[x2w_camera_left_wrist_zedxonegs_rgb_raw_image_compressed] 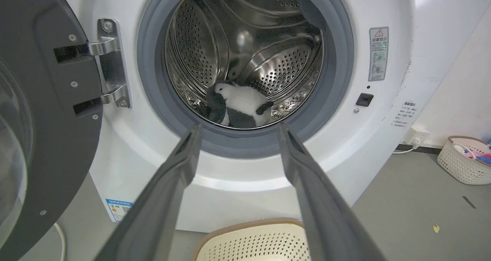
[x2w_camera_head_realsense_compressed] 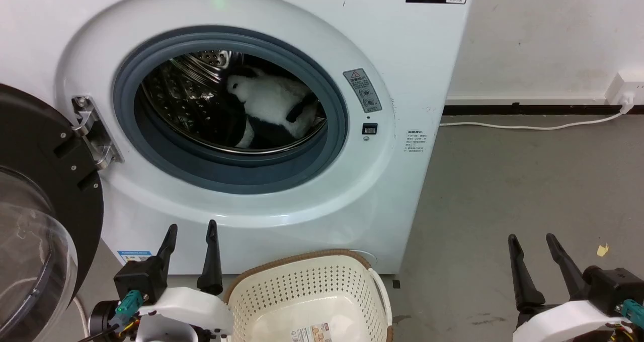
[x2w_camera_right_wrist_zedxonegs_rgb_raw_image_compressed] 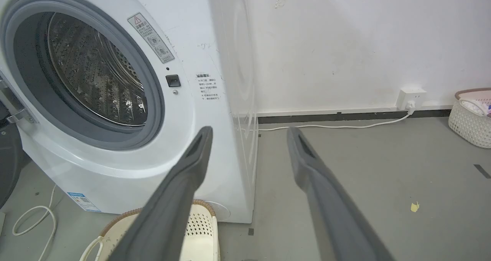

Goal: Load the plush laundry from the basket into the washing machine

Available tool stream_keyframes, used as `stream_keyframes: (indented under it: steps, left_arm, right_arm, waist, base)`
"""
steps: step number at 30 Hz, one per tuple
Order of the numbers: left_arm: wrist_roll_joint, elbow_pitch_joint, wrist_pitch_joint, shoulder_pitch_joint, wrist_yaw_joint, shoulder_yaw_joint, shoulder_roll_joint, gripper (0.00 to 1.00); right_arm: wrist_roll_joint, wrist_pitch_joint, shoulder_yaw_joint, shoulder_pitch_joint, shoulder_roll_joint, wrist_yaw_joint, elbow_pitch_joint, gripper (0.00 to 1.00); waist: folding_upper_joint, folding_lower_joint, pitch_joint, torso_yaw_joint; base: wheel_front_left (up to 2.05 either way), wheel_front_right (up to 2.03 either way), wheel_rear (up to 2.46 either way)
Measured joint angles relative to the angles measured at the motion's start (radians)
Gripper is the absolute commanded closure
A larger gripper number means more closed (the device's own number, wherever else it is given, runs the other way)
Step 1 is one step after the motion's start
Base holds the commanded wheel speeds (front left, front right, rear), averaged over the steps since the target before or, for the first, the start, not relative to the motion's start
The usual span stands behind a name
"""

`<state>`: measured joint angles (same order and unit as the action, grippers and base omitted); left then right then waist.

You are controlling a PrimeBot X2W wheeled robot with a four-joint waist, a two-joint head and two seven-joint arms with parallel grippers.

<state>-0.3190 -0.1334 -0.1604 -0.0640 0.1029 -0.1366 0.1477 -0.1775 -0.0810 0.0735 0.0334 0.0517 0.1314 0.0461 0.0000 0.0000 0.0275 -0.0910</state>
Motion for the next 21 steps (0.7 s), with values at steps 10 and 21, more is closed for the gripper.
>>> stream_keyframes:
  steps: [10, 21]
  left_arm:
    - [0.0, 0.006, 0.0, 0.0, 0.008, -0.01, 0.004, 0.0]
    - [0.0, 0.005, 0.002, 0.0, 0.011, -0.012, 0.0, 1.0]
  right_arm:
    - [-0.007, 0.0, 0.0, 0.0, 0.0, 0.0, 0.002, 0.0]
    - [-0.007, 0.0, -0.001, 0.0, 0.0, 0.0, 0.002, 1.0]
  waist:
    - [0.0, 0.0, -0.006, 0.0]
    - [0.0, 0.0, -0.008, 0.002]
  base:
    - [0.0, 0.0, 0.0]
    - [0.0, 0.0, 0.0]
